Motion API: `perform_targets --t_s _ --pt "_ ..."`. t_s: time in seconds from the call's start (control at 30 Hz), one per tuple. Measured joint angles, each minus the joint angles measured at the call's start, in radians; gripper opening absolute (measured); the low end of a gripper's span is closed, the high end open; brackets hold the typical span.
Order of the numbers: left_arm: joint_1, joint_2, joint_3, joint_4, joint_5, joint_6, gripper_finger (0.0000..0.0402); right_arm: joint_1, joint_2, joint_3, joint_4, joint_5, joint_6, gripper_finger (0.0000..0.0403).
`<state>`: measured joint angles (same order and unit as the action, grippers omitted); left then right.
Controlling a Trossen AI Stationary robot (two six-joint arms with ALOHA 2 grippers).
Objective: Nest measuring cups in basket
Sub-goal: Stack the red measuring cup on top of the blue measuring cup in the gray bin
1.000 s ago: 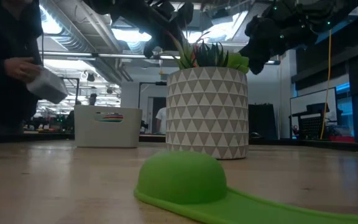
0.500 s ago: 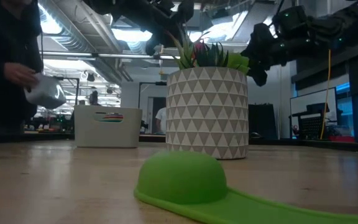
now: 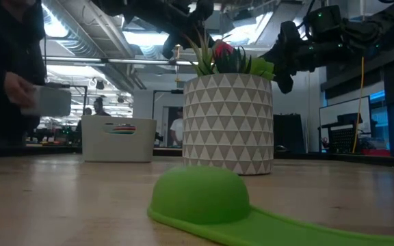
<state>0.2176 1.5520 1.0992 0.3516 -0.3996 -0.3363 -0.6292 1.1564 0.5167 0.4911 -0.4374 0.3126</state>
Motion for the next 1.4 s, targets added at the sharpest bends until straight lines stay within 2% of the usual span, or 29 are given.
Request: perform_targets --t_s 0.17,0.4,0.6,0.77,1.0,1.23,1.4 --pt "0.0 0.0 0.0 0.001 0.0 0.0 0.0003 0.006 0.0 0.0 0.0 0.005 -0.002 0.0145" --pt "0.0 0.0 0.0 0.001 0.0 0.0 0.0002 0.057 0.003 0.0 0.0 0.154 -0.007 0.0145" --pt "0.0 0.0 0.0 0.001 0.001 0.0 0.0002 0.091 0.035 0.0 0.006 0.156 -0.001 0.0145" --pt "0.0 0.0 0.0 0.001 0.001 0.0 0.0005 0.105 0.114 0.0 0.088 0.156 0.049 0.0145" --pt "0.0 0.0 0.0 0.001 0.001 0.001 0.0003 0.092 0.23 0.0 0.232 0.007 0.087 0.0145" --pt "0.0 0.0 0.0 0.001 0.001 0.008 0.0002 0.048 0.315 0.0 0.295 -0.015 0.107 0.0145" --pt "0.0 0.0 0.0 0.001 0.001 0.007 0.0004 0.016 0.382 0.0 0.451 -0.086 0.147 0.0145"
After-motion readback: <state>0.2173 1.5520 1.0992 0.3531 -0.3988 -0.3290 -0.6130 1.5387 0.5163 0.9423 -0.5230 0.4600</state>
